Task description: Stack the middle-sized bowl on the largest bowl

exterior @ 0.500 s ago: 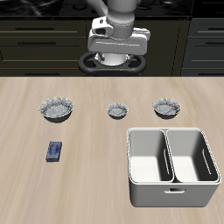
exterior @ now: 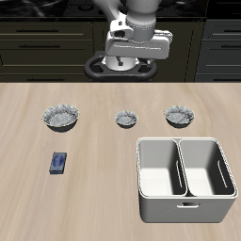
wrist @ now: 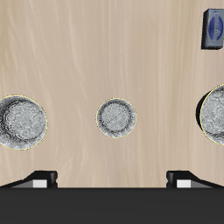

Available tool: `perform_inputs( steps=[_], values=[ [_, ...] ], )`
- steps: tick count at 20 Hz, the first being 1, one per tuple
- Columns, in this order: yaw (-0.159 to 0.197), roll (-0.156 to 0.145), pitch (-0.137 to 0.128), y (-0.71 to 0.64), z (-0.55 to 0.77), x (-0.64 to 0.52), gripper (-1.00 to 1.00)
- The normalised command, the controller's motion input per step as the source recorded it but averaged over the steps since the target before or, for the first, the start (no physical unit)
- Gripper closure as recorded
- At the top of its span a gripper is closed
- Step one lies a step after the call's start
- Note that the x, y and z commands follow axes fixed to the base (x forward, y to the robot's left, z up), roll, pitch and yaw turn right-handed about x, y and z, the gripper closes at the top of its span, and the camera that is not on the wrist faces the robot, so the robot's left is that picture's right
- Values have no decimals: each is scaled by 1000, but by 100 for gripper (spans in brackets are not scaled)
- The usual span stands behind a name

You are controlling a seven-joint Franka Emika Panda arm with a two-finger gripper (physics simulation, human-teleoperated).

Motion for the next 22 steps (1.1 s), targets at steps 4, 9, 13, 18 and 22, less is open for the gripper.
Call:
perform_inputs(
  steps=[4,9,13,18,22],
  values=[
    [18,40,14,413,-131,-4,-100],
    [-1,50,4,356,-54,-23,-100],
    [15,27,-4,297,-34,-3,-100],
    [-1,54,4,291,-65,-9,-100],
    [49,34,-2,264,-151,72,-100]
  ],
)
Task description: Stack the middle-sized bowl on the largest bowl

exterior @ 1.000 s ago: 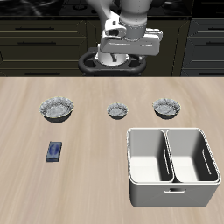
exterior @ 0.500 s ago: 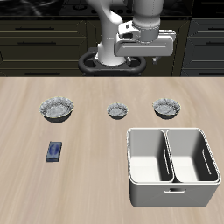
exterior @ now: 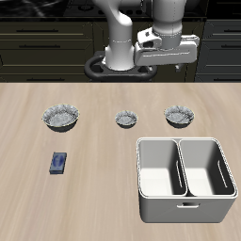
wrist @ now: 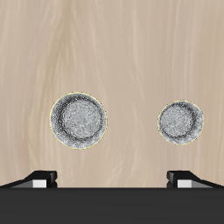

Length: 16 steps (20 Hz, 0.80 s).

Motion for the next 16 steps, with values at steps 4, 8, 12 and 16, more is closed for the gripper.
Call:
perform_inputs(
  steps=[4,8,12,16],
  values=[
    [38,-9,-17,201,-114,80,-100],
    [16,17,-41,147,41,35,-100],
    [-18,2,-36,177,74,16,-100],
    [2,19,-34,163,-30,-25,-100]
  ],
)
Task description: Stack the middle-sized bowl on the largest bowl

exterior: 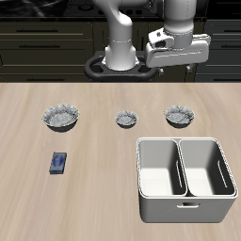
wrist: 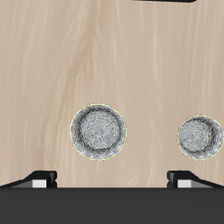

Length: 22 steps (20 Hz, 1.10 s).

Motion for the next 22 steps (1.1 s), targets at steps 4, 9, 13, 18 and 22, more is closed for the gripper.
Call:
perform_inputs(
  steps=[4,9,13,18,22],
  values=[
    [10,-8,-31,-20,-88,-6,-100],
    [-7,-14,3,-68,-196,40,-100],
    [-9,-8,19,-85,-225,104,-100],
    [-21,-16,26,-20,-257,75,-100],
    [-18,-1,20,-30,-216,1,-100]
  ],
)
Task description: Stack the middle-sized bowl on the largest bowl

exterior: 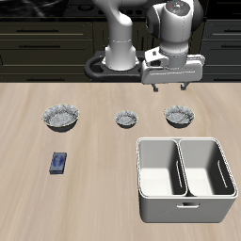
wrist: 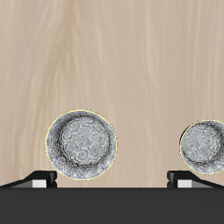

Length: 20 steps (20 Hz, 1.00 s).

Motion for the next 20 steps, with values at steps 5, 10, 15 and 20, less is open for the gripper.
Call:
perform_inputs(
  steps=[5,10,15,20],
  values=[
    [3,2,59,87,-344,4,-100],
    [2,-11,15,-12,-145,-4,-100],
    [8,-12,35,-36,-251,16,-100],
    [20,-22,28,33,-266,-1,-100]
  ],
)
